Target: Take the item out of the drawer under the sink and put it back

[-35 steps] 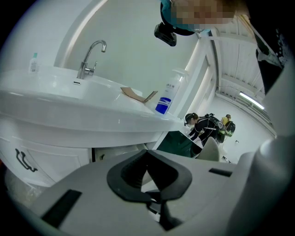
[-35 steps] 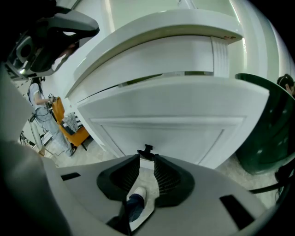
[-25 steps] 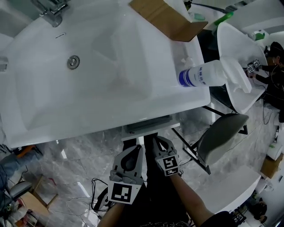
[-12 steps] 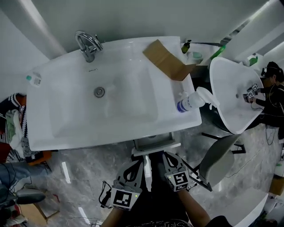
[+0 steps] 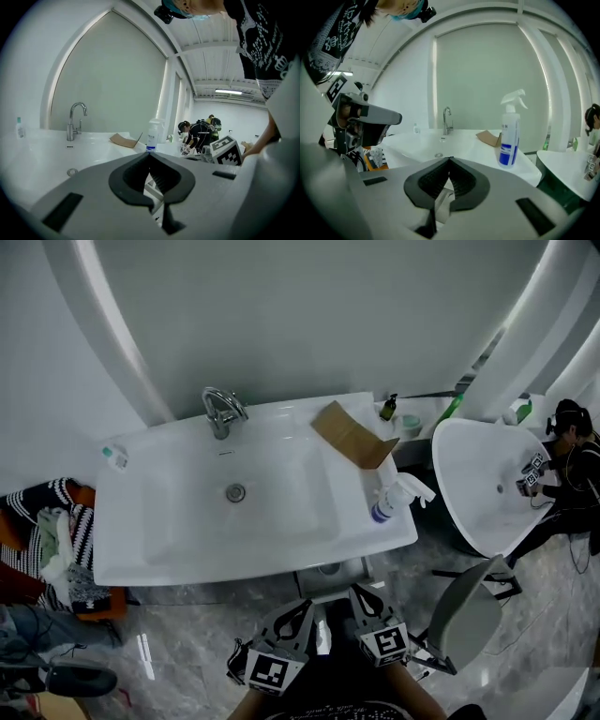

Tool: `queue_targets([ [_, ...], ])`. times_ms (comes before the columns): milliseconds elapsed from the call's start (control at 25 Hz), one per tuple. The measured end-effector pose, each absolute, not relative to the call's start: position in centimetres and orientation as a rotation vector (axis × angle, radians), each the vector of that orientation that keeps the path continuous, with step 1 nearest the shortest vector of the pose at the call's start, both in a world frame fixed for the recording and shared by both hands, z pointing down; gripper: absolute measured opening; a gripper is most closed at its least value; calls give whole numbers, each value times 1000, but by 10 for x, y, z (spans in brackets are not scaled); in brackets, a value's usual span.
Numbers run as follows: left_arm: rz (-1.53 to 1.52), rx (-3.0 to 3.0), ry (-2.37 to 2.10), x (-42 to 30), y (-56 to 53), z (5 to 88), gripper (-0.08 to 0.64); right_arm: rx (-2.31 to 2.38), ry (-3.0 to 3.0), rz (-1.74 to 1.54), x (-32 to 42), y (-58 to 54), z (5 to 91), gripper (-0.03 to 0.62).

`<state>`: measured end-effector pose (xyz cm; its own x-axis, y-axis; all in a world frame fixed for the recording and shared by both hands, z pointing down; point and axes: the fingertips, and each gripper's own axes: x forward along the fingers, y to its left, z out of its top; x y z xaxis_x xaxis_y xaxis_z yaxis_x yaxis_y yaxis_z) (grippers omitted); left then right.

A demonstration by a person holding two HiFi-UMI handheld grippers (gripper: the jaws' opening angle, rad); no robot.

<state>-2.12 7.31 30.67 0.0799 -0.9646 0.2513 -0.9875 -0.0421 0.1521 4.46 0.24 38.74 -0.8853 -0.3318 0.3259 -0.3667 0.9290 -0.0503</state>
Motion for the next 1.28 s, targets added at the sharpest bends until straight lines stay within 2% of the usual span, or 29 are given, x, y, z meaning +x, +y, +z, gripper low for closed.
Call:
queue_targets([
  [440, 146, 2163, -2079, -31, 77, 262, 0, 430, -2914, 6, 24, 21, 321, 18],
  [680, 24, 2138, -2171, -43, 80, 242, 0, 387, -3004, -30, 15, 31, 281, 18],
  [1280, 8, 2141, -2147, -28, 101, 246, 0, 377, -3022, -7, 22, 52, 275, 18],
])
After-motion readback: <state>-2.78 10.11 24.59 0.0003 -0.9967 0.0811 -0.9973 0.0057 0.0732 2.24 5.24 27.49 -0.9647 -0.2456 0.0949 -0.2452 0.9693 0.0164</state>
